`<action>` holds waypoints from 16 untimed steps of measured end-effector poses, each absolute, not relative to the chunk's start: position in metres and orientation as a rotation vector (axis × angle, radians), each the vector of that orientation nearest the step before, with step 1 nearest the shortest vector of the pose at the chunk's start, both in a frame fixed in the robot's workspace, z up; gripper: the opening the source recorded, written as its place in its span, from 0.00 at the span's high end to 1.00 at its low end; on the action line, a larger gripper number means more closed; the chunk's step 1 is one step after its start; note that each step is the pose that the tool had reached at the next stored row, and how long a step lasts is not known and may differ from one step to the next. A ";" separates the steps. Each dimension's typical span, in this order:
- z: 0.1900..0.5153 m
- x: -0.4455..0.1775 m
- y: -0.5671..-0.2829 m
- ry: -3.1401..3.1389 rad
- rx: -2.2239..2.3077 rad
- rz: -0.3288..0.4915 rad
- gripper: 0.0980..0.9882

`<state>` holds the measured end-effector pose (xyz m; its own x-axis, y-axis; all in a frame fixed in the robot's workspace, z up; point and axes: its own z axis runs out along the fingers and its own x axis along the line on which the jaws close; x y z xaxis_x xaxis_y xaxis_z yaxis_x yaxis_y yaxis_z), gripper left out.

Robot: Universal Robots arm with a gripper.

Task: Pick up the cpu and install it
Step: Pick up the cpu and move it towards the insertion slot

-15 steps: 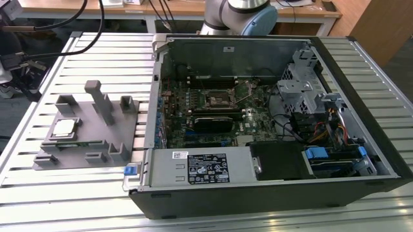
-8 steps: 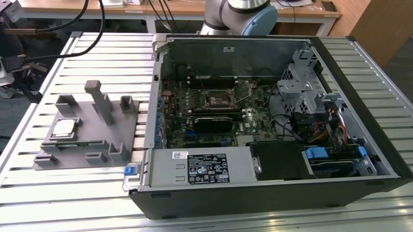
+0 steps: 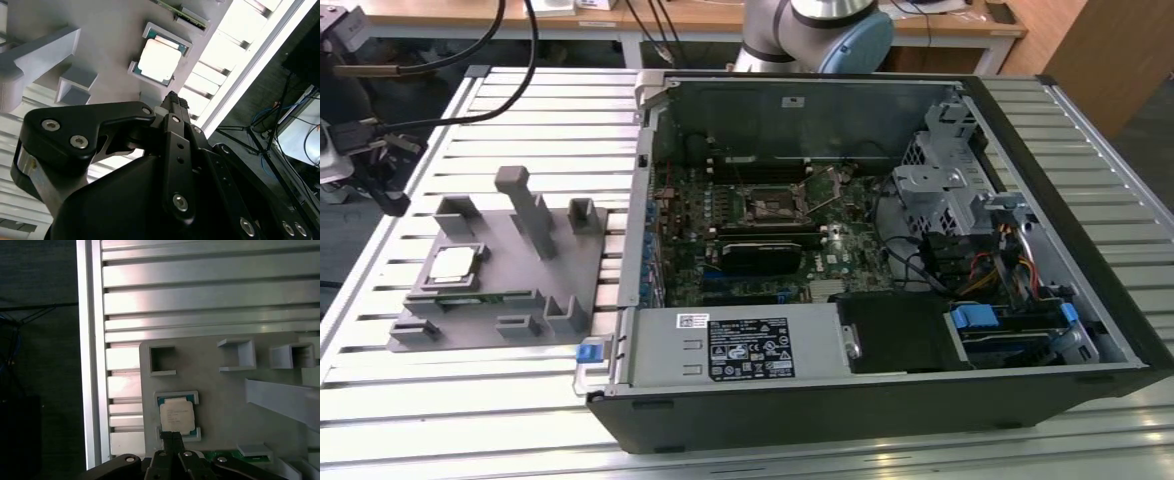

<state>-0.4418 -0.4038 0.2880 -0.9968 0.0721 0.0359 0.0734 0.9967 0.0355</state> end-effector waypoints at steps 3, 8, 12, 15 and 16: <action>0.285 -0.442 -0.404 -3.104 -0.113 -0.057 0.99; 0.278 -0.441 -0.404 -3.103 -0.113 -0.057 0.98; 0.271 -0.440 -0.404 -3.103 -0.113 -0.054 0.78; 0.265 -0.440 -0.404 -3.103 -0.113 -0.053 0.65; 0.263 -0.440 -0.404 -3.103 -0.113 -0.053 0.59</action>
